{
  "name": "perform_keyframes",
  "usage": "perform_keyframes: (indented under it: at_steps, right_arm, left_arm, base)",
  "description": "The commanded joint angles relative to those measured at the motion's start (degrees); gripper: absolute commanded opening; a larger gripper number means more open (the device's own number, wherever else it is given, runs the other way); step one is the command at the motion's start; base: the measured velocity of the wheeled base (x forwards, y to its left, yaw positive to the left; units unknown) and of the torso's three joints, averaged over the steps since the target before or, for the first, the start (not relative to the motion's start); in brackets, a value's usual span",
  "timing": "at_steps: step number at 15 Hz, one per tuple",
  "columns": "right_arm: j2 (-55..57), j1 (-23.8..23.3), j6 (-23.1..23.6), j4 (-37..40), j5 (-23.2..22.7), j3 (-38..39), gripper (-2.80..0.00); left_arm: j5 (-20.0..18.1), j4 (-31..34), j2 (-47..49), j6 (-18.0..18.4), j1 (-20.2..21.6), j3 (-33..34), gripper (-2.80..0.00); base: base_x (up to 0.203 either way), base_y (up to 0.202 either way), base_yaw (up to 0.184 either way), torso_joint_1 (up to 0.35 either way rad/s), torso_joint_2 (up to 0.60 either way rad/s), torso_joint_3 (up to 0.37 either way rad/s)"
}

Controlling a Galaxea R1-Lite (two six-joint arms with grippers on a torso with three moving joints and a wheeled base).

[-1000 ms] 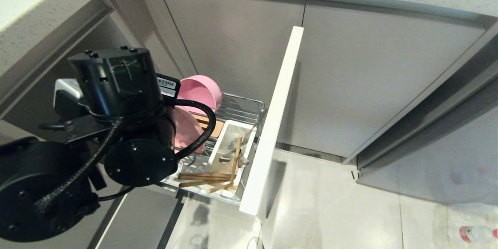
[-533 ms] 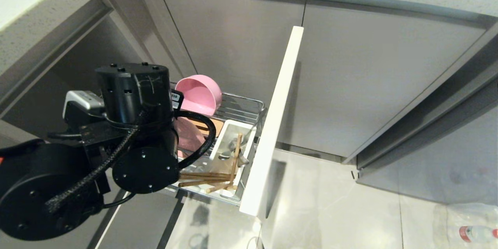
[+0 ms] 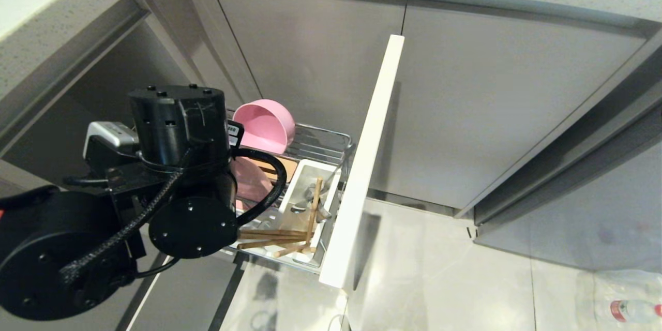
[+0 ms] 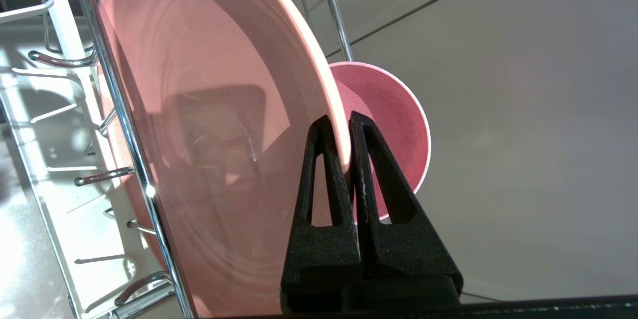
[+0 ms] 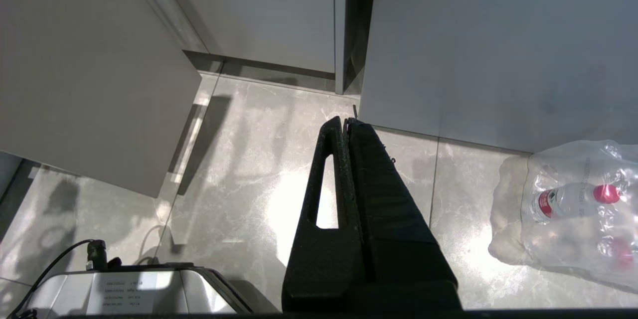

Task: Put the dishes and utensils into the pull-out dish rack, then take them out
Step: Pick up the plate and place it in the cupboard

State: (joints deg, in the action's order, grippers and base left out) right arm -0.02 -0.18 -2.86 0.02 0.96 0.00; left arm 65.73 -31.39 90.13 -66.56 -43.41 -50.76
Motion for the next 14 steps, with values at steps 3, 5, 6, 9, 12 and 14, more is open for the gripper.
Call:
perform_keyframes:
  at_steps: [3,5,6,9,12,14]
  right_arm:
    - [0.02,0.01,-0.04,0.0,0.0,0.09,-2.8]
    - [0.02,0.01,-0.04,0.0,0.0,0.09,-2.8]
    - [0.02,0.01,-0.04,-0.02,0.0,0.09,-2.8]
    - [0.02,0.01,-0.04,-0.02,0.0,0.09,-2.8]
    - [0.02,0.01,-0.04,-0.02,0.0,0.09,-2.8]
    - [0.02,0.01,-0.04,0.01,0.0,0.09,-2.8]
  left_arm:
    - [0.54,0.04,-0.45,-0.06,-0.1,0.05,-2.8]
    - [0.51,2.06,-1.28,-0.18,-0.21,-0.19,-2.8]
    - [0.46,3.06,-2.23,-0.3,-0.19,-0.23,-2.8]
    - [0.45,4.29,-2.15,-0.41,-0.18,-0.04,0.0]
    - [0.45,5.46,-2.32,-0.41,-0.18,-0.04,0.0]
    - [0.45,5.55,-2.45,-0.02,-0.18,-0.04,0.0]
  base:
    - [0.0,0.0,0.0,0.0,0.0,0.0]
    - [0.0,0.0,0.0,0.0,0.0,0.0]
    - [0.0,0.0,0.0,0.0,0.0,0.0]
    - [0.0,0.0,0.0,0.0,0.0,0.0]
    - [0.0,0.0,0.0,0.0,0.0,0.0]
    - [0.0,0.0,0.0,0.0,0.0,0.0]
